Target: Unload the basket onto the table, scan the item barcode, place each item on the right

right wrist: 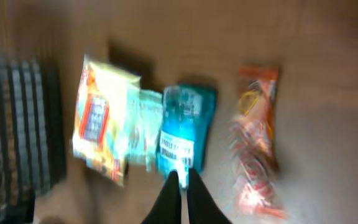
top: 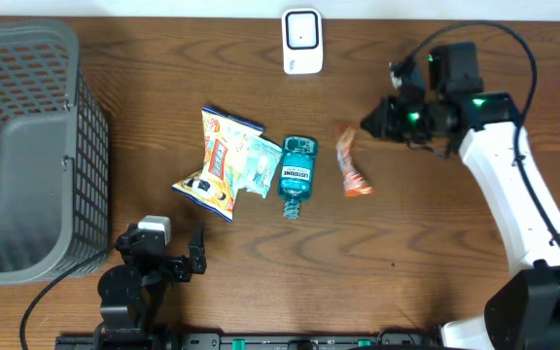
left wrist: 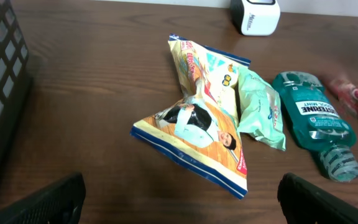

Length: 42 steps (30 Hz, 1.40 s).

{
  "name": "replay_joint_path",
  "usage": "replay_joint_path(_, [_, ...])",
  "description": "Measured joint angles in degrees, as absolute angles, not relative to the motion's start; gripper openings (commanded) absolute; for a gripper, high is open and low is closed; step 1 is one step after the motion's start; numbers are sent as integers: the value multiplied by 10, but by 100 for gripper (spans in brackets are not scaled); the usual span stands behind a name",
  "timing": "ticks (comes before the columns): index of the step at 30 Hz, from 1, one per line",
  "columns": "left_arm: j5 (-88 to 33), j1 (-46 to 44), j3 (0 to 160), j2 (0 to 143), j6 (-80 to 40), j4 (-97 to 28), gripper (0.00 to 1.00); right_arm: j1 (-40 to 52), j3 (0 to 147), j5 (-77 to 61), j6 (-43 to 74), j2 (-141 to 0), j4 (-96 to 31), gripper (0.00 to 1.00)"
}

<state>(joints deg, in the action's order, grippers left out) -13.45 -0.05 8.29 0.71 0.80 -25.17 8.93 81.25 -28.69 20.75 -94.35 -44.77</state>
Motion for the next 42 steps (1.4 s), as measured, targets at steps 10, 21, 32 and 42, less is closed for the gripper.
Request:
replay_joint_path(10, [-135, -1, 83, 7, 8, -252, 99, 142, 817, -205, 340, -1045, -321, 64])
replay_joint_path(21, [-135, -1, 83, 7, 8, -252, 99, 198, 816, -22, 338, -1062, -406, 78])
replay_joint_path(32, [-135, -1, 83, 7, 8, -252, 99, 224, 821, 50, 332, -1196, -383, 57])
replay_joint_path(42, [-135, -1, 83, 7, 8, -252, 99, 221, 841, 68, 281, -1215, -403, 1])
